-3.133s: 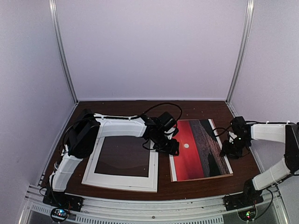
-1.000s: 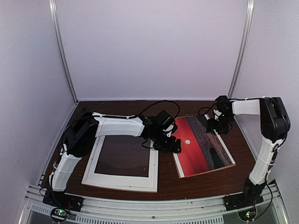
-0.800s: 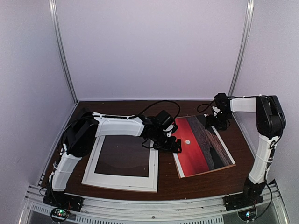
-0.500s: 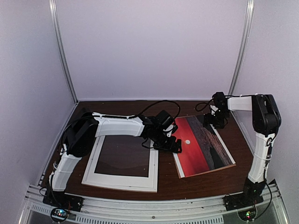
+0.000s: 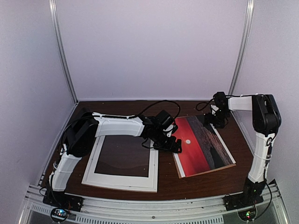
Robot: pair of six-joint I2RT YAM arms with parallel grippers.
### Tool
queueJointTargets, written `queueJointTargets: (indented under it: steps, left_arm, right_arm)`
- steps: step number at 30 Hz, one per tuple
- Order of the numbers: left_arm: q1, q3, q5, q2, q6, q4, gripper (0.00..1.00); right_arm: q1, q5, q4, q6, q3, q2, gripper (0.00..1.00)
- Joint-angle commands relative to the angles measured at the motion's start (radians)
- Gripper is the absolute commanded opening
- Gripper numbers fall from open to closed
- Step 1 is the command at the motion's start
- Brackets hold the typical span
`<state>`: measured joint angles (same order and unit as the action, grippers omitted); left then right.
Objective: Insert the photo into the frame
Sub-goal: Pick up the photo from the backboard.
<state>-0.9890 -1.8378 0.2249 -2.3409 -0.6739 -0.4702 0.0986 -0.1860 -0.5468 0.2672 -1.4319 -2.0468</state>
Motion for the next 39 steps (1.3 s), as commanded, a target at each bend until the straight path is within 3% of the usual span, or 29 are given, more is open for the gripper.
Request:
queueJointTargets:
  steps: [1,12,19,27,39]
  left_arm:
    - [0.014,0.020,-0.020,-0.027,0.010,-0.067,0.91]
    - [0.018,0.019,-0.021,-0.030,0.016,-0.073,0.92]
    - [0.020,0.014,-0.021,-0.029,0.019,-0.080,0.92]
    - [0.020,0.014,-0.022,-0.029,0.021,-0.082,0.92]
    - [0.020,0.023,-0.018,-0.030,0.019,-0.077,0.91]
  right_arm:
    - [-0.023,0.005,0.033,-0.007,-0.006,-0.019,0.77]
    - [-0.029,-0.005,0.051,0.001,-0.014,-0.035,0.76]
    - [-0.042,0.070,-0.007,0.026,0.001,-0.017,0.75]
    - [-0.065,0.060,-0.035,0.028,0.101,0.043,0.74]
    - [-0.072,0.009,-0.079,0.010,0.212,0.124,0.57]
